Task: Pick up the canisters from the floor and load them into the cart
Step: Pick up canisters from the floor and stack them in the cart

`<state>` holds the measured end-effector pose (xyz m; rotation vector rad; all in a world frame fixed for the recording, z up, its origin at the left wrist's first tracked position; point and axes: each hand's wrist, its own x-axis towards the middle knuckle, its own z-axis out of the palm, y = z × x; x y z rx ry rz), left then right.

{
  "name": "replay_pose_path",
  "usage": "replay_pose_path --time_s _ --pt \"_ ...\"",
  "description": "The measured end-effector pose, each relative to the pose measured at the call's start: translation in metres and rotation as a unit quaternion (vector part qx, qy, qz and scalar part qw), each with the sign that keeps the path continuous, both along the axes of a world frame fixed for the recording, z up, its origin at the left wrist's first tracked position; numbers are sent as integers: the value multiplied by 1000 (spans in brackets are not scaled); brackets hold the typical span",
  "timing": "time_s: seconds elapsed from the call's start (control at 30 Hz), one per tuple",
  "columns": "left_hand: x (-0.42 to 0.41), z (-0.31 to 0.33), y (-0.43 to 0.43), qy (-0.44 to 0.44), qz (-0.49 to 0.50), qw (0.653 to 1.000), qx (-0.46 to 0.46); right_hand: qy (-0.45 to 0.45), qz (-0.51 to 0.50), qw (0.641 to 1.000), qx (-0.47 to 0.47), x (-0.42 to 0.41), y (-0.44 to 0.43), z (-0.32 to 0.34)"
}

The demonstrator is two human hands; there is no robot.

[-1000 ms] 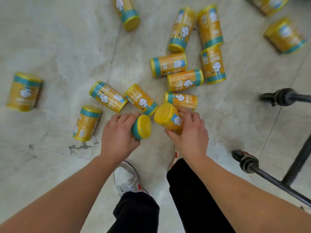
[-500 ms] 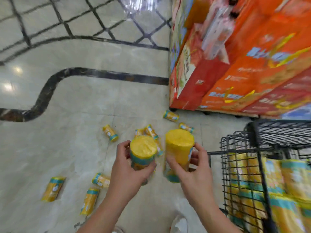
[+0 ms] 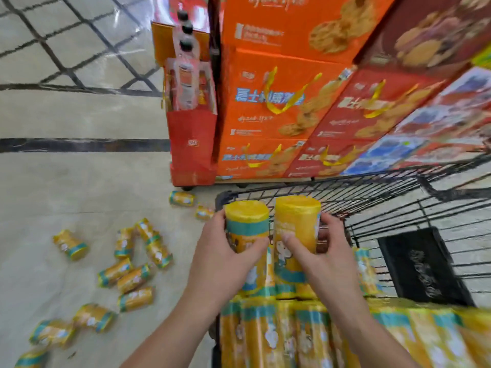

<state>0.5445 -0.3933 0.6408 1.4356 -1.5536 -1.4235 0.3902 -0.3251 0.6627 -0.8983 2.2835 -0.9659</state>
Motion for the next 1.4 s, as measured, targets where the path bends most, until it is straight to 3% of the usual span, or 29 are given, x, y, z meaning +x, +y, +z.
replay_pose_path --time_s 0.2,0.37,0.57,0.7,0.83,0.97,1.1,1.27,1.4 --pt "-81 -65 10 -191 -21 980 48 70 75 972 214 -75 4 -50" --pt "-87 -100 5 -361 -37 929 78 94 141 944 281 -83 -6 -87" --pt "-83 -120 7 -434 -112 889 96 111 215 905 350 -79 -6 -101" --pt "-80 -107 19 -430 -156 885 93 122 211 900 361 -78 -8 -99" --pt "-73 -83 24 -368 -138 919 37 192 211 914 287 -69 -12 -86" --pt "-38 -45 20 -154 -49 986 -35 165 220 955 114 -36 -24 -60" --pt "42 -8 10 -35 76 994 -68 102 211 971 -48 27 -45 -26" --pt "199 -25 3 -55 158 985 -52 94 252 960 -73 146 -64 -11" --pt "341 -77 20 -149 189 970 13 94 291 952 11 253 -63 -48"
